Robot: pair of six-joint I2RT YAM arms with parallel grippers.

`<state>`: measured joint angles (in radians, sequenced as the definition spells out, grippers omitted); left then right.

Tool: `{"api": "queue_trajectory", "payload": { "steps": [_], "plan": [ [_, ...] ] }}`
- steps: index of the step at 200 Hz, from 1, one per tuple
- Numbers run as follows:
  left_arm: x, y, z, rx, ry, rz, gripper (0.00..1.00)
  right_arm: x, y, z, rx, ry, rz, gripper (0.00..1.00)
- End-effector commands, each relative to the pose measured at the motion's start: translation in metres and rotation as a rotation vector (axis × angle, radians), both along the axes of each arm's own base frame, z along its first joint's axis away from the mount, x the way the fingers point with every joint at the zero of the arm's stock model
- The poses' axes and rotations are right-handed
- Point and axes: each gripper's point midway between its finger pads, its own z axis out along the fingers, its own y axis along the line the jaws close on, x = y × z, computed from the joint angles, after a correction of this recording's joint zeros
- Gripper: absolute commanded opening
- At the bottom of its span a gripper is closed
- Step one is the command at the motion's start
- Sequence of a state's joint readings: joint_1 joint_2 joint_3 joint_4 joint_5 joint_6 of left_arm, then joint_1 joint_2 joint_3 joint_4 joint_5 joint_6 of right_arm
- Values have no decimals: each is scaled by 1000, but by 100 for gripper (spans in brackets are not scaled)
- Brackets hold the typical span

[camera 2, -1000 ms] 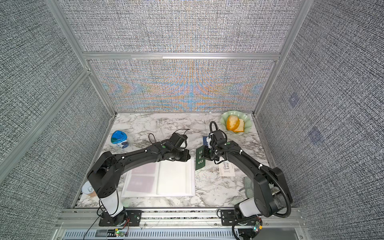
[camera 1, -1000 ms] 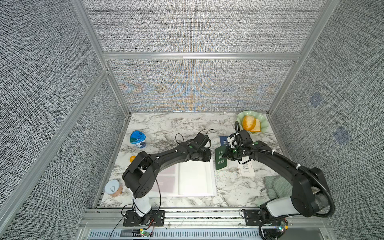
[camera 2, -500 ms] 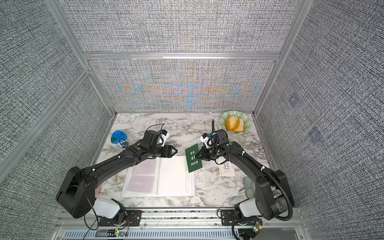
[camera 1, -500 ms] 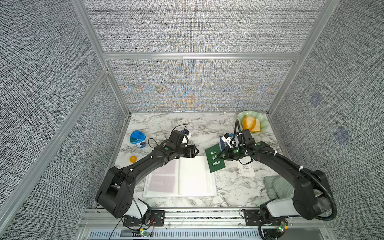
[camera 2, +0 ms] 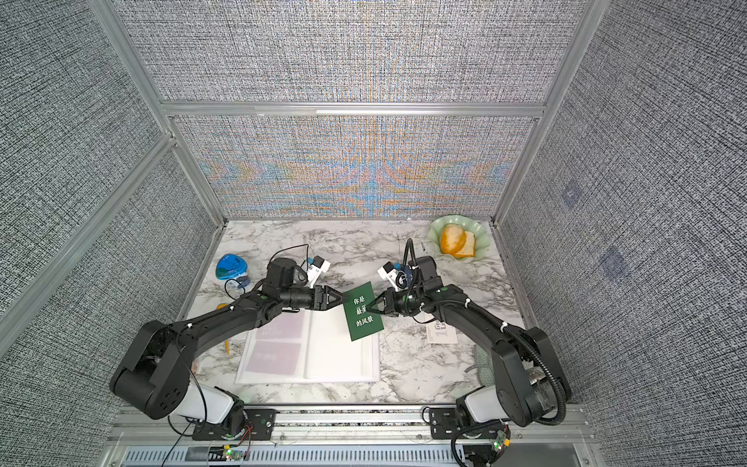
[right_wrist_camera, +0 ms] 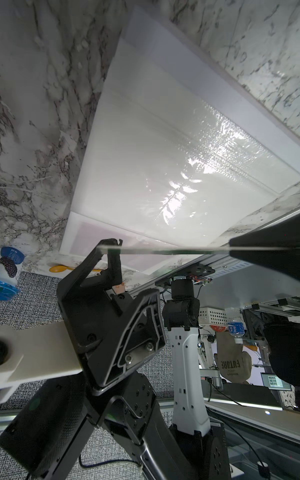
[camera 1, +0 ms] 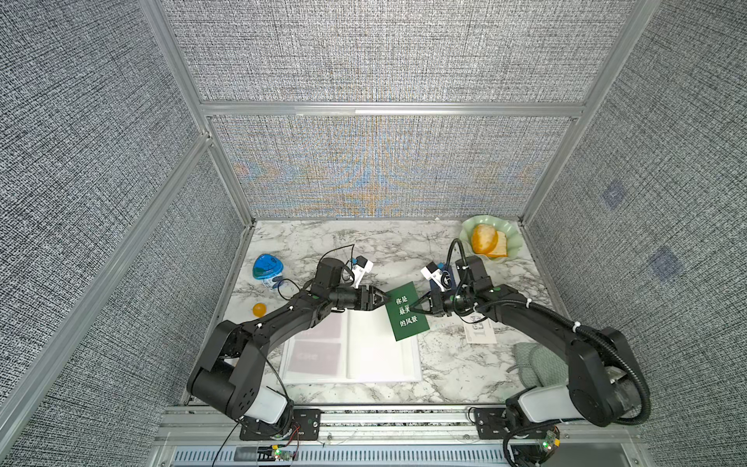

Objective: Place the photos into the photo albums
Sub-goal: Pick up the photo at the center of the board.

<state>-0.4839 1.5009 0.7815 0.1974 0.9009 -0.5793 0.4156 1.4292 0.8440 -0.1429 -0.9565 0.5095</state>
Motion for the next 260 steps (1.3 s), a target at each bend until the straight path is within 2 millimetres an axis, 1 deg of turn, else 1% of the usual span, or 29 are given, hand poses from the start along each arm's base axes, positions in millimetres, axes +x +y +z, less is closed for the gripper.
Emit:
{"api": "queue_trajectory", "payload": {
  "steps": [1,32,63,103,140,146,183,206,211,225,238,246,260],
  "plan": [
    [-10,-9,21,-101,-23,-93,59,-1,8,10,64,-12,26,0],
    [-11,-10,23,-126,-8,-108,54,-2,11,13,89,-15,35,0],
    [-11,-9,24,-130,-4,-104,44,-5,11,19,101,-24,44,0],
    [-8,-11,26,-142,2,-104,34,-7,12,16,98,-13,51,0],
    [-6,-14,25,-150,14,-109,26,-9,16,15,101,-8,63,0],
    [-5,-14,25,-152,14,-107,24,-9,16,14,100,-6,64,0],
    [-3,-15,24,-162,27,-102,0,-8,16,13,98,-5,63,0],
    [-2,-13,24,-170,32,-95,0,-6,15,12,88,-6,56,0],
    [-1,-12,24,-171,34,-89,0,-5,14,12,84,-10,48,4],
    [2,-7,25,-181,38,-64,0,0,10,12,76,-10,18,22],
    [9,2,26,-193,48,-26,0,6,4,13,66,-14,-19,35],
    [13,8,25,-199,54,2,0,9,1,13,60,-16,-40,40],
    [23,19,26,-211,66,63,0,14,-3,13,44,-18,-75,44]
  ]
}}
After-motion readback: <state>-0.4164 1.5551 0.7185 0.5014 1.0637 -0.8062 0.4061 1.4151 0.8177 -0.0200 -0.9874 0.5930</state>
